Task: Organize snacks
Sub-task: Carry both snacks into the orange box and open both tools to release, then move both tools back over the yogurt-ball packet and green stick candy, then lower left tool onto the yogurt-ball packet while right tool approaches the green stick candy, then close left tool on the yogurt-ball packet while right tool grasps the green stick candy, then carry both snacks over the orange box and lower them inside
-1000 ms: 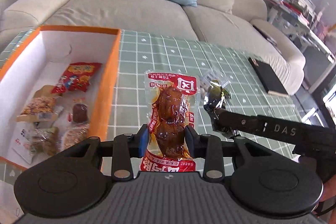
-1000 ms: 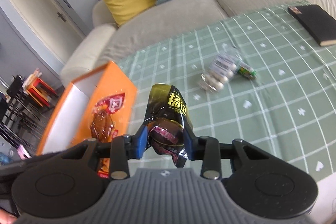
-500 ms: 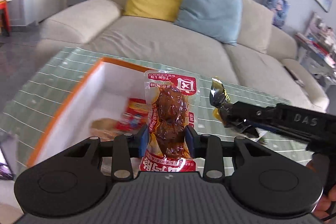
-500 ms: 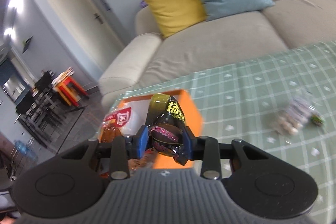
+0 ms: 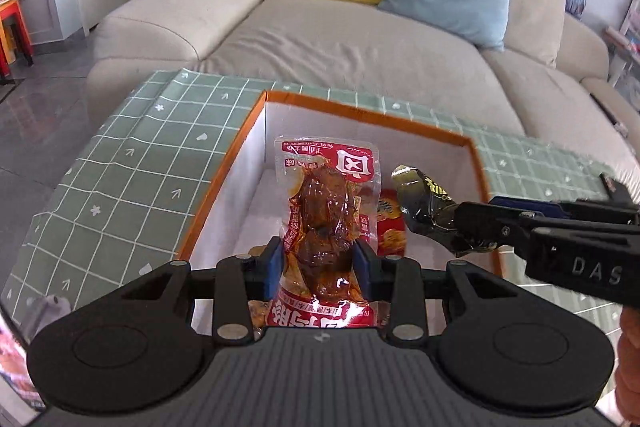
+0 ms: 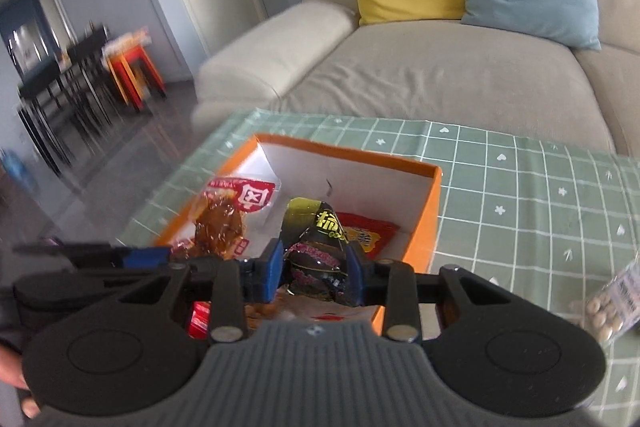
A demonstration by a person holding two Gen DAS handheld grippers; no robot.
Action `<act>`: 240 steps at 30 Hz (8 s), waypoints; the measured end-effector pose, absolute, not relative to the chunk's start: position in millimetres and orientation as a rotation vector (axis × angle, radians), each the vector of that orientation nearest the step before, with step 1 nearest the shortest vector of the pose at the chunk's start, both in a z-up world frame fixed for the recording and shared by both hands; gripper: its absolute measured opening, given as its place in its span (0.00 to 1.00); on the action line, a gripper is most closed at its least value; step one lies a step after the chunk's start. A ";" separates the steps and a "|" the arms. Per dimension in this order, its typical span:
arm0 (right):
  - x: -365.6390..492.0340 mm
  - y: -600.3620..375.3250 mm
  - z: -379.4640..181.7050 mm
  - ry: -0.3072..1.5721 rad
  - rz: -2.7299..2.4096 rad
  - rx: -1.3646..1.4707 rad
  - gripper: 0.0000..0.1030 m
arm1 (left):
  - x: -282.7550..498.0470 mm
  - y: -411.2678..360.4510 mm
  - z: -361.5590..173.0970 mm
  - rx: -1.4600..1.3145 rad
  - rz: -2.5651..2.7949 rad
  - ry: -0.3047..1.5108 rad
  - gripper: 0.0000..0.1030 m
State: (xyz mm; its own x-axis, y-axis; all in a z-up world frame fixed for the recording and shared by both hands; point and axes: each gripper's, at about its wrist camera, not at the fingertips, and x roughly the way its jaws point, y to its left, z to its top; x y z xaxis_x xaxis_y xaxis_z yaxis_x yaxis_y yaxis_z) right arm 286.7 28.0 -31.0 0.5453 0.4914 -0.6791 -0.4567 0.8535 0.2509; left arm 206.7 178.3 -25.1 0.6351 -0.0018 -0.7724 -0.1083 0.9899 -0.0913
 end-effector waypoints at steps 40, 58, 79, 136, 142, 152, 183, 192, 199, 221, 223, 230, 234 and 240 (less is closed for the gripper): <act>281.5 56.7 -51.4 0.746 0.529 -0.368 0.37 | 246.0 141.6 -49.0 0.222 0.163 0.906 0.73; 230.4 -44.6 -18.8 0.606 0.391 -0.122 0.51 | 182.4 91.8 -0.3 0.160 0.160 0.757 0.75; 187.0 -182.2 -63.6 0.571 0.095 0.030 0.64 | 156.7 -25.7 -29.7 0.106 -0.163 0.736 0.79; 320.6 -269.7 -171.3 0.782 0.206 0.037 0.19 | 329.9 -126.6 -148.3 0.241 -0.605 0.935 0.73; 316.4 -257.4 -168.8 0.789 0.173 -0.012 0.17 | 318.2 -128.2 -143.9 0.259 -0.480 0.992 0.71; 286.1 -228.6 -162.2 0.828 0.173 -0.114 0.17 | 269.4 -108.7 -136.6 0.278 -0.328 1.085 0.70; 238.8 -213.6 -164.5 0.815 0.241 -0.047 0.33 | 229.4 -65.3 -135.5 0.129 -0.383 1.077 0.84; 246.7 -209.4 -172.9 0.829 0.237 -0.068 0.24 | 226.3 -73.0 -139.4 0.184 -0.401 1.007 0.73; 245.9 -207.5 -173.0 0.828 0.233 -0.084 0.21 | 225.2 -73.5 -137.9 0.187 -0.383 0.996 0.64; 209.6 -204.0 -126.5 0.781 0.189 -0.008 0.20 | 186.0 -46.9 -74.6 0.007 -0.302 0.932 0.59; 203.3 -200.8 -118.5 0.770 0.184 0.016 0.20 | 181.5 -41.3 -63.3 -0.001 -0.290 0.921 0.59; 182.9 -177.2 -86.6 0.708 0.189 0.026 0.20 | 170.1 -11.6 -29.3 -0.031 -0.257 0.869 0.59; 177.9 -153.8 -61.4 0.651 0.232 0.015 0.20 | 163.4 12.9 -15.4 -0.051 -0.219 0.828 0.59; 180.2 -103.9 -30.2 0.581 0.331 -0.048 0.20 | 160.4 55.0 -8.2 -0.096 -0.127 0.798 0.59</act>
State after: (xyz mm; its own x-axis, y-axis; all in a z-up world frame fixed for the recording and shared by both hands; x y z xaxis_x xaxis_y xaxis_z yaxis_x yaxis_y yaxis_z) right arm 180.2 -103.9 -30.2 0.7845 0.2934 -0.5464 -0.3202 0.9461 0.0482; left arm 160.4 55.0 -8.2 0.6910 -0.1497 -0.7072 0.0769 0.9880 -0.1340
